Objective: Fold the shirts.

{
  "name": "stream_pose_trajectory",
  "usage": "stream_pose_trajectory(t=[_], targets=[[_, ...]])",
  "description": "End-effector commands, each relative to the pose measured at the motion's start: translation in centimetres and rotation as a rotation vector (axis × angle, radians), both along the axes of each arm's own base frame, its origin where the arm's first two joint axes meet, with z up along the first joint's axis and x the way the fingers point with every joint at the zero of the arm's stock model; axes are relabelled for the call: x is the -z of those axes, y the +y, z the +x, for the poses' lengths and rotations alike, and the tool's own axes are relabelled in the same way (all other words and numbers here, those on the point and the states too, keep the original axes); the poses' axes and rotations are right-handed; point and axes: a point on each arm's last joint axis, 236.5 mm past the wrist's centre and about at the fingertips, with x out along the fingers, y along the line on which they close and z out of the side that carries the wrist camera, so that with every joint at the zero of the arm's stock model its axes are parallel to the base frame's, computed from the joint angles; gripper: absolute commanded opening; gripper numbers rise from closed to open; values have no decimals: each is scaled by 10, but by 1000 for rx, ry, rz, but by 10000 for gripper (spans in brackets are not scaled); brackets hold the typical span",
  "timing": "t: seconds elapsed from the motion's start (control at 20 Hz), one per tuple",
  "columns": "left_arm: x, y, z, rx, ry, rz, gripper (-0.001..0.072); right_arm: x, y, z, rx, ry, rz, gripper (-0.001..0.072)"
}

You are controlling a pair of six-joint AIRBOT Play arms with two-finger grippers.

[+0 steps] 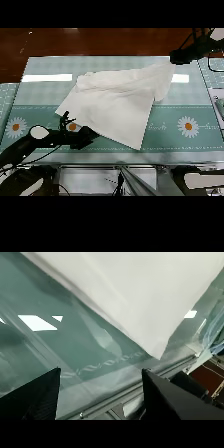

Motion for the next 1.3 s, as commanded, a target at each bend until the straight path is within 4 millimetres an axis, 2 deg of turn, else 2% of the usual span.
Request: stream_pose_trajectory(t=[0.0,0.3,0.4,0.45,0.55,0.6,0.7,0.8,0.85,0.95,1.0,1.05,1.15,1.2,1.25], targets=[[26,-1,12,-42,6,58,601,-2,3,1,-1,-8,12,30],[31,-23,67,-56,-51,48,594,-2,3,2,-1,-13,12,30],[41,-27,75,-15,-22,69,583,-2,3,3,-1,-14,12,30],[44,-26,71,-2,23,71,499,-2,3,3,0,-15,11,30],[48,-25,61,61,39,60,232,-2,3,3,0,-16,11,30],[48,-25,60,65,47,53,187,-2,3,3,0,-17,11,30],[47,-24,62,46,53,48,161,-3,3,3,0,-17,11,30],[46,-25,59,87,32,47,26,-2,3,2,-1,-13,11,30],[38,-29,59,128,-9,26,25,-1,3,1,-2,-6,11,30],[0,-44,64,231,-142,-47,25,-1,3,-2,-4,2,10,30],[-29,-50,71,261,-235,-80,25,-4,2,-2,-6,-5,5,30],[-72,-55,82,267,-358,-115,24,-12,1,-1,-4,-28,2,30],[-185,-49,104,221,-670,-172,24,-42,1,2,3,-120,3,30],[-251,-35,111,168,-847,-189,24,-63,0,3,9,-186,4,30],[-326,-8,113,82,-1052,-183,24,-91,-1,4,16,-272,5,30]])
